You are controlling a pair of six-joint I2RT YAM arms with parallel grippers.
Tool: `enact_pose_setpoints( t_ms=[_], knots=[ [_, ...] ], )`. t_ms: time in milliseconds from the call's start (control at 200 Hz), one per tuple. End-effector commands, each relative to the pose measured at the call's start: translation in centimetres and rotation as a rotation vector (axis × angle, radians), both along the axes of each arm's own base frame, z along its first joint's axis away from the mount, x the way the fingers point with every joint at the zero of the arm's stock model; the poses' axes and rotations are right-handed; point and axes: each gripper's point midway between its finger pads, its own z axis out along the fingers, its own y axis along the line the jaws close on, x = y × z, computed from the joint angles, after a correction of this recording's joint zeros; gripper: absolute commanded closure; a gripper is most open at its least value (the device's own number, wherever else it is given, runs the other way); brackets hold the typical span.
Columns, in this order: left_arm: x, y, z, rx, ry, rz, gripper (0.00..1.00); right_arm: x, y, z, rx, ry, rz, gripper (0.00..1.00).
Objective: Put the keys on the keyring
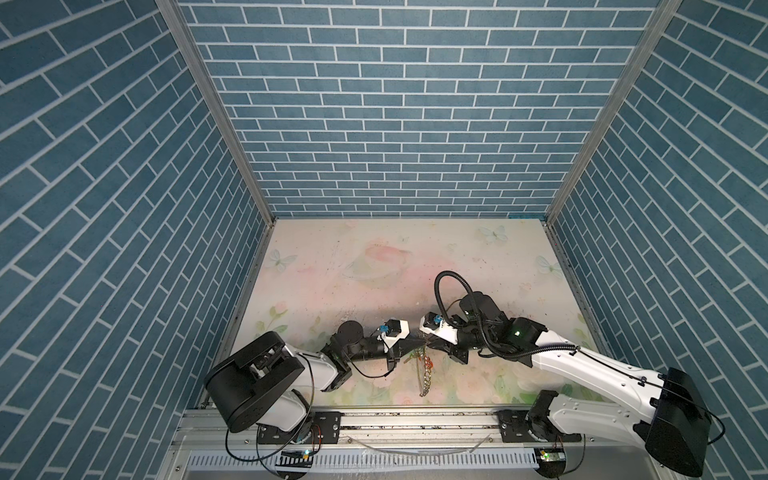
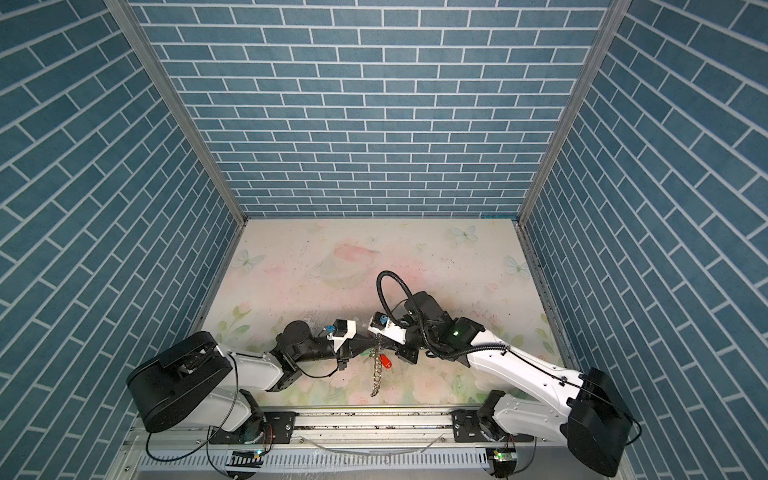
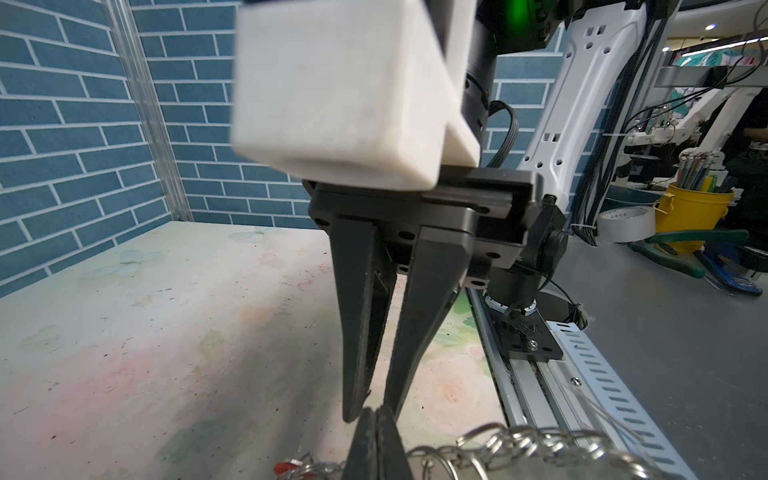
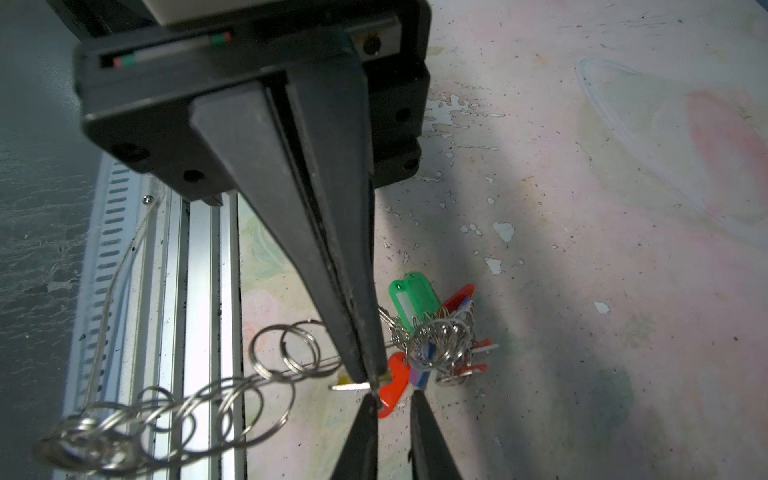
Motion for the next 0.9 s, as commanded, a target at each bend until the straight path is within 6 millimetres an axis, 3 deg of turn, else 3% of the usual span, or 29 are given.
enact_pose_setpoints(
  t_ms=[0,210,585,895],
  knots=[
    [-0.6,-0.1,1.5,-0.048,-0.052,-0.032,1.00,-0.4,0.0,0.0,0.012,-0.011,0.013,0.84],
    [-0.6,0.0,1.8,-0.063,-0.063,-0.031,1.00,-1.2,0.3,-0.3,0.010,0.036,0.050,1.00],
    [0.2,0.3,4.6,-0.132,-0.091,0.036,1.00,-0.7,0.9,-0.2,0.033,0.017,0.048,1.00],
    [0.5,-0.3,5.1,-0.143,-0.082,0.033,1.00,-0.4,1.5,2.2,0.161,-0.063,0.051,1.00]
  ],
)
